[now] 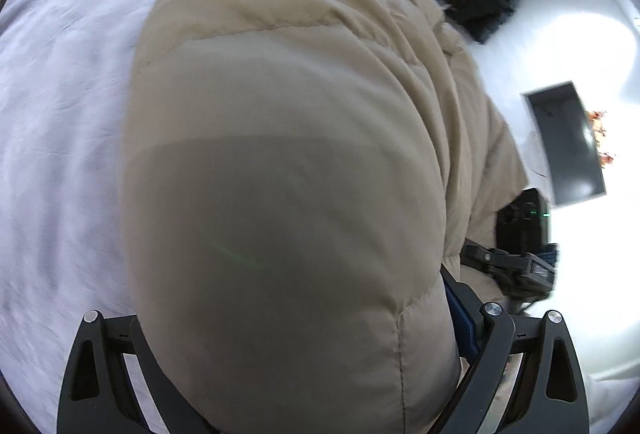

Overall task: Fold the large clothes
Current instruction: 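Grasp the beige jacket bundle with both tools and lift it, then lower the bundle onto the bed and open both tools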

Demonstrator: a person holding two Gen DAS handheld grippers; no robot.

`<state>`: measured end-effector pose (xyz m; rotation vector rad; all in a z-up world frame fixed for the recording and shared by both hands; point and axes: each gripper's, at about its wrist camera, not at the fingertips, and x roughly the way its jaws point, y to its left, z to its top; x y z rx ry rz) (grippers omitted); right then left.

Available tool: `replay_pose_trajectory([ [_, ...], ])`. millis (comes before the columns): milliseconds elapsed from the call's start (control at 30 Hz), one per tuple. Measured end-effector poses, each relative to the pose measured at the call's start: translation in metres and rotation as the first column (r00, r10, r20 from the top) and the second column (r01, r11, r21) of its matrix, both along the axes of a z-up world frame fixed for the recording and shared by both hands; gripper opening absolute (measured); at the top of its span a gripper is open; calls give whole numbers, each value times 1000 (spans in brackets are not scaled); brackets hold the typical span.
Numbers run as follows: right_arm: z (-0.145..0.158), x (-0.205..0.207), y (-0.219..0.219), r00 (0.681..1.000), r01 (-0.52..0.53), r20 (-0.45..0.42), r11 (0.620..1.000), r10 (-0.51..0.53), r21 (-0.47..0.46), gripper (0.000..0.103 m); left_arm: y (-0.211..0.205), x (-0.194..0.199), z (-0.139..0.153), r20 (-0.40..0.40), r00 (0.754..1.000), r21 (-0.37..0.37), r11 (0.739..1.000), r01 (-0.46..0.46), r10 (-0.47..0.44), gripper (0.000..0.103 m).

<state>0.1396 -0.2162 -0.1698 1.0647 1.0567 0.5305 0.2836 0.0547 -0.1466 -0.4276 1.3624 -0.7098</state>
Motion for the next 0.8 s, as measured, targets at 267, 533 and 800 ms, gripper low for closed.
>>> replay_pose_trajectory([
  [267,-27,-16,-18,973,74,-202,982,-110,-175,55,9,-11,-28,-15,999,111,993,-43,45,97],
  [533,53,-54,-31,968,131,-141,900,-206,-417,22,1,-62,34,133,985,226,964,-139,111,97],
  [800,121,4,19,992,130,61,873,-115,-471,19,-12,-104,42,205,979,328,941,-80,12,97],
])
